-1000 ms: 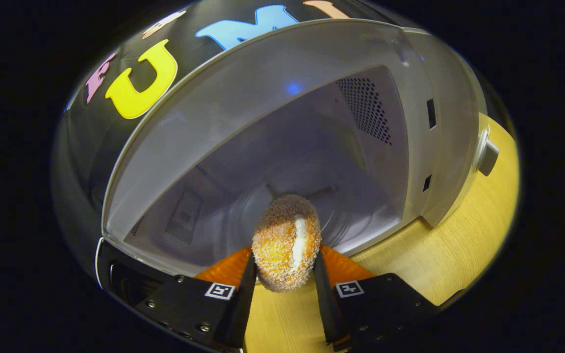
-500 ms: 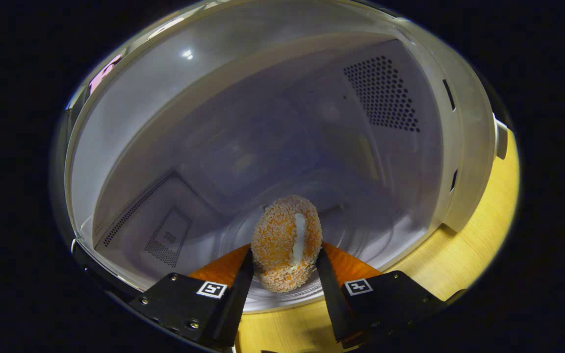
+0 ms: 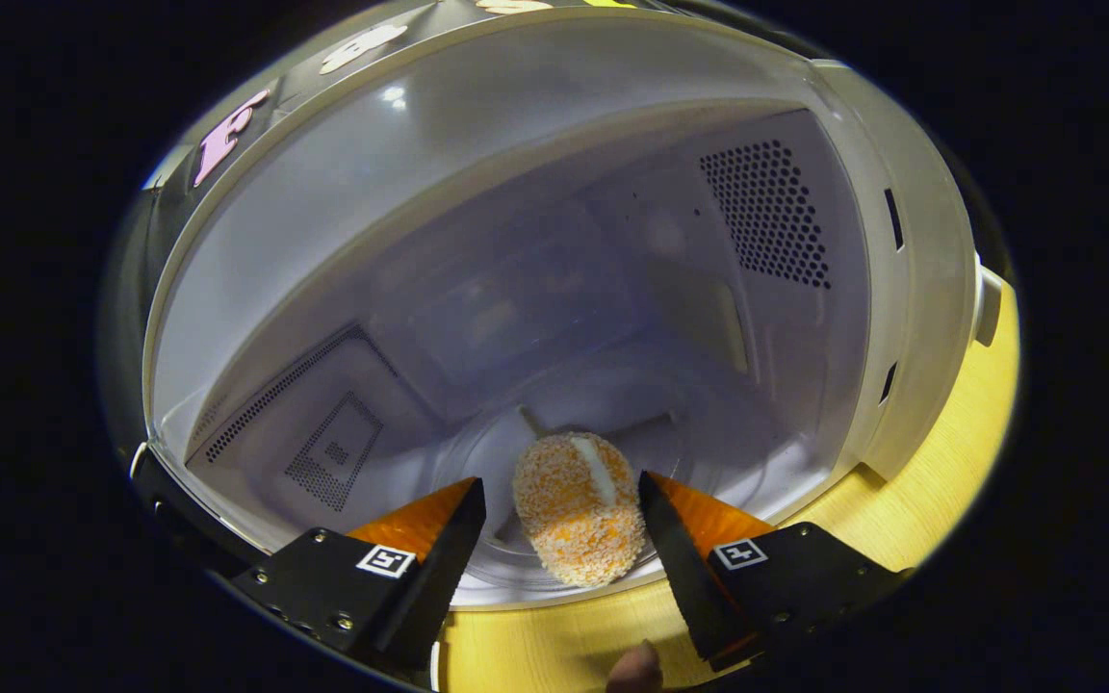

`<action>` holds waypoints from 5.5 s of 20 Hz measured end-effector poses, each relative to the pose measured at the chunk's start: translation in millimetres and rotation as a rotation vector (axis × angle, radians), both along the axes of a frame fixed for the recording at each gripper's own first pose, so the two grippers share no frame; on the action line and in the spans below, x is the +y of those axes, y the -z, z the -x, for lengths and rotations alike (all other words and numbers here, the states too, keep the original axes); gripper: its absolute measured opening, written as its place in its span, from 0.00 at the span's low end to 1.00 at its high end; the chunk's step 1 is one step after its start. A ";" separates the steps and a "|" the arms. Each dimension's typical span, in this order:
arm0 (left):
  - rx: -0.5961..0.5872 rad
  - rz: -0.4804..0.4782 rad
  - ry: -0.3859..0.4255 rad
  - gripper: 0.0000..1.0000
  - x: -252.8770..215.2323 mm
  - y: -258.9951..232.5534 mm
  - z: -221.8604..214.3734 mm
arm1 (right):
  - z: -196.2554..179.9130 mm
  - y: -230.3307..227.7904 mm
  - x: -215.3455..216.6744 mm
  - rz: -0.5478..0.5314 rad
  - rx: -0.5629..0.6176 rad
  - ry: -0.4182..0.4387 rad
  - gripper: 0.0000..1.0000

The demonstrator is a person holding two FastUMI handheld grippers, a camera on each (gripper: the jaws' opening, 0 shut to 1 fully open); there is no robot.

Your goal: Open the microwave oven with the left hand, put the food in, and close the microwave oven.

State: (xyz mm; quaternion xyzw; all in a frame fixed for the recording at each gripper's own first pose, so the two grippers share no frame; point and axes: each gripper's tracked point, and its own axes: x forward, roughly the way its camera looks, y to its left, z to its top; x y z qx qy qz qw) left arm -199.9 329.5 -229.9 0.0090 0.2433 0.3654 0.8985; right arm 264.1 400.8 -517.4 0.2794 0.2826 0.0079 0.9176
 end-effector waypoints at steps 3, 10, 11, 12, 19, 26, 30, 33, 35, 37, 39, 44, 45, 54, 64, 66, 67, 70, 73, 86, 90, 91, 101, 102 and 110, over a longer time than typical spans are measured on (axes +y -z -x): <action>-0.012 -0.012 0.017 0.96 0.0 -3.2 -7.1 | 3.0 -9.1 -8.5 0.000 -0.007 -0.020 0.97; -0.081 -0.040 0.097 0.95 5.5 -6.3 -37.4 | 53.1 -68.1 -14.7 0.018 -0.073 -0.217 0.96; -0.098 -0.034 0.113 0.95 6.6 -3.1 -40.8 | 66.9 -72.0 -18.8 0.037 -0.059 -0.252 0.96; -0.110 -0.019 0.138 0.95 7.5 4.0 -45.8 | 81.5 -77.0 -22.6 0.068 -0.057 -0.289 0.97; -0.137 0.014 0.303 0.96 61.4 46.9 -55.0 | 188.0 -125.3 -60.0 0.252 -0.046 -0.439 0.97; -0.043 0.041 0.384 0.96 136.4 148.6 -52.5 | 281.4 -177.0 -98.0 0.250 -0.009 -0.435 0.96; 0.063 0.104 0.427 0.94 137.5 210.8 -60.9 | 295.9 -210.9 -116.8 0.283 -0.026 -0.424 0.97; 0.105 0.113 0.465 0.98 120.7 227.9 -74.9 | 298.3 -231.2 -132.5 0.275 -0.047 -0.403 0.97; 0.117 0.098 0.475 0.94 113.8 229.6 -82.6 | 303.8 -242.1 -148.0 0.293 -0.058 -0.393 0.97; 0.089 0.143 0.489 0.94 90.0 222.5 -85.8 | 309.3 -246.5 -166.9 0.303 -0.067 -0.380 0.96; 0.085 0.183 0.510 0.94 61.7 224.0 -90.1 | 316.5 -241.9 -186.3 0.291 -0.053 -0.380 0.96; 0.087 0.131 0.586 0.95 -30.7 197.3 -114.0 | 332.7 -247.4 -243.5 0.244 -0.053 -0.403 0.97; 0.091 0.112 0.606 0.96 -51.3 193.6 -120.9 | 334.4 -250.3 -256.4 0.233 -0.059 -0.405 0.97; 0.072 0.135 0.689 0.94 -191.9 205.3 -201.8 | 348.3 -249.5 -350.9 0.185 -0.037 -0.331 0.96; 0.041 0.145 0.956 0.94 -251.0 238.7 -337.0 | 350.5 -243.6 -378.2 0.224 0.094 -0.068 0.96; 0.034 0.134 0.980 0.94 -256.9 247.9 -365.7 | 351.7 -243.3 -378.3 0.227 0.110 -0.024 0.96; 0.018 0.142 0.995 0.95 -260.9 248.1 -377.1 | 352.9 -240.7 -382.3 0.243 0.121 0.001 0.96; -0.005 0.160 0.992 0.95 -268.5 250.5 -414.3 | 353.2 -241.3 -380.2 0.256 0.150 0.028 0.96; -0.046 0.214 0.965 0.95 -274.8 249.9 -424.6 | 352.7 -244.9 -379.8 0.261 0.156 0.045 0.97; 0.040 0.393 0.763 0.95 -237.8 230.1 -293.5 | 353.5 -262.6 -382.9 0.243 0.050 -0.084 0.97; 0.008 0.405 0.669 0.94 -230.7 173.1 -205.8 | 360.1 -281.3 -396.8 0.212 -0.020 -0.156 0.96; -0.007 0.393 0.652 1.00 -233.6 153.3 -190.3 | 359.7 -284.9 -399.8 0.199 -0.030 -0.172 0.97; -0.373 0.129 0.733 0.94 -285.7 -179.4 -120.7 | 334.1 -410.4 -429.6 0.288 -0.329 -0.212 0.96; -0.418 0.103 0.751 0.94 -291.5 -211.5 -119.5 | 332.7 -433.2 -430.7 0.298 -0.368 -0.193 0.96; -0.618 0.163 0.833 0.93 -301.0 -334.1 -102.9 | 336.1 -552.8 -422.6 0.350 -0.537 -0.124 0.96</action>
